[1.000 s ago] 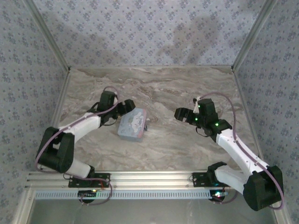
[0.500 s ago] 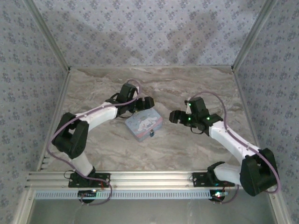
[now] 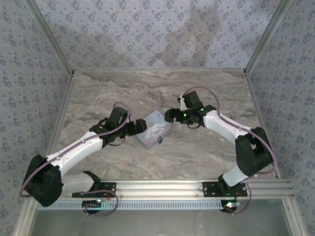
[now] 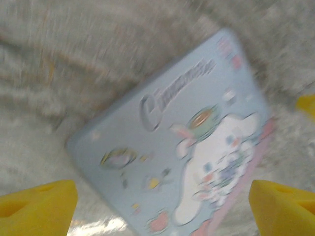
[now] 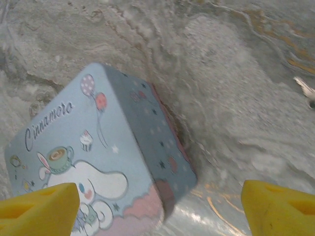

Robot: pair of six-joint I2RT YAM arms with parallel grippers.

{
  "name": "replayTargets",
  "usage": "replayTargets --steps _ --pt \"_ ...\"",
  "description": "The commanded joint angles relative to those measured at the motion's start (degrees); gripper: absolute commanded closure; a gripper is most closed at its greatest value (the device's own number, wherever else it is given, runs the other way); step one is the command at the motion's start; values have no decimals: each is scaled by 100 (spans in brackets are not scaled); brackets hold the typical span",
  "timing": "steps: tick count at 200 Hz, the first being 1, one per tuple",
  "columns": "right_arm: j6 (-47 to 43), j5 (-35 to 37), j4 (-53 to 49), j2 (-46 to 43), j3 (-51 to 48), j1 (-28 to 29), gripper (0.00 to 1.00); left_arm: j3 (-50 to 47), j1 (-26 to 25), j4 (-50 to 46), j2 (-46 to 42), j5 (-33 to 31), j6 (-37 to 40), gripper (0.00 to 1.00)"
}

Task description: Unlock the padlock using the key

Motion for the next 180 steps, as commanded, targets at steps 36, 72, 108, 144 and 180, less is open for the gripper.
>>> replayTargets --steps 36,72,108,144,180 --pt "-182 -496 -19 826 791 115 17 89 -56 1184 670 143 -381 9" --pt "-178 -626 -5 965 806 230 22 474 98 1409 1262 233 -188 9" --pt "-84 -601 91 874 655 335 23 894 397 1410 1704 342 50 9" --pt "-37 -531 143 906 686 353 23 1364 587 1343 2143 518 297 10" --pt "-144 117 -376 813 803 230 23 1470 642 1188 2238 506 328 10"
